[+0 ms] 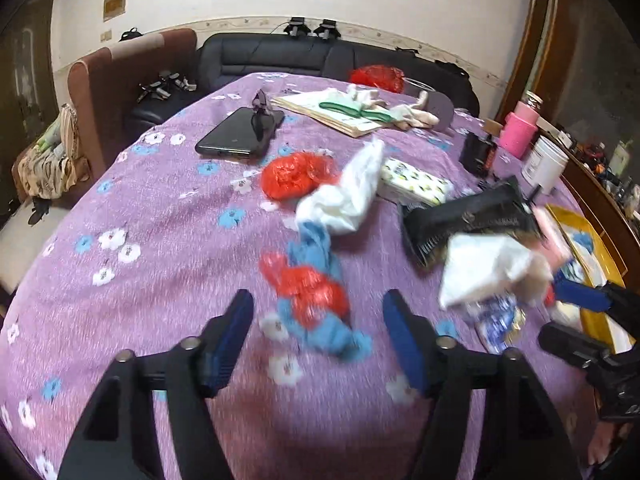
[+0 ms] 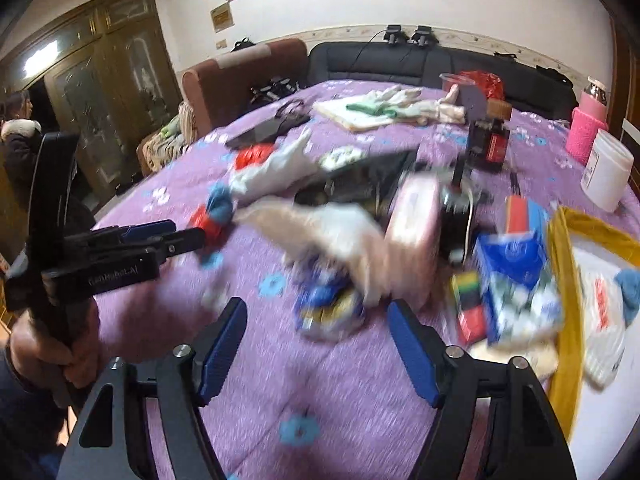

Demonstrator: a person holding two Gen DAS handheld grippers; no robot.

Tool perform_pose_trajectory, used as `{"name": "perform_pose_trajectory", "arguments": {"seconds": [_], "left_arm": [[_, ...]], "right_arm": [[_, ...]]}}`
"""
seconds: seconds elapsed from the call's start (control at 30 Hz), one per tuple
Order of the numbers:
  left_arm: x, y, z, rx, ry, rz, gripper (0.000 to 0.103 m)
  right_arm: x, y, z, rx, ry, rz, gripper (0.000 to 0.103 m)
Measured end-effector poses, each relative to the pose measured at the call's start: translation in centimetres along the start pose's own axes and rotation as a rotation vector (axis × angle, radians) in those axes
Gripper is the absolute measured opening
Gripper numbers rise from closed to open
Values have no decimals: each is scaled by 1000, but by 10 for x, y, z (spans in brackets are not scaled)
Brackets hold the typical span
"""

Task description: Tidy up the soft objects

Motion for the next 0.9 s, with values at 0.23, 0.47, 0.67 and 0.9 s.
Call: {"name": "perform_pose_trajectory", "arguments": {"seconds": [0.23, 0.47, 0.67, 0.9], "left_arm": [[1, -10, -32, -65, 167, -39, 67], [5, -8, -22, -1, 90, -42, 67], [20, -28, -16, 33, 55, -100, 36], [13, -32, -8, 94, 13, -86, 33]], "right_arm": [[29, -34, -16, -84, 92, -36, 40], [13, -25, -5, 23, 42, -12, 12], [0, 15, -4, 247, -13, 85, 12], [-1, 38, -10, 358, -10, 155, 12]]}}
Point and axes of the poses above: each gripper's, at about its wrist camera, not at the fingertips, and y roughly against the way its jaws point, z to its right, x to its top, the point moved 3 cm from there along -y, roughly the way its jaws point
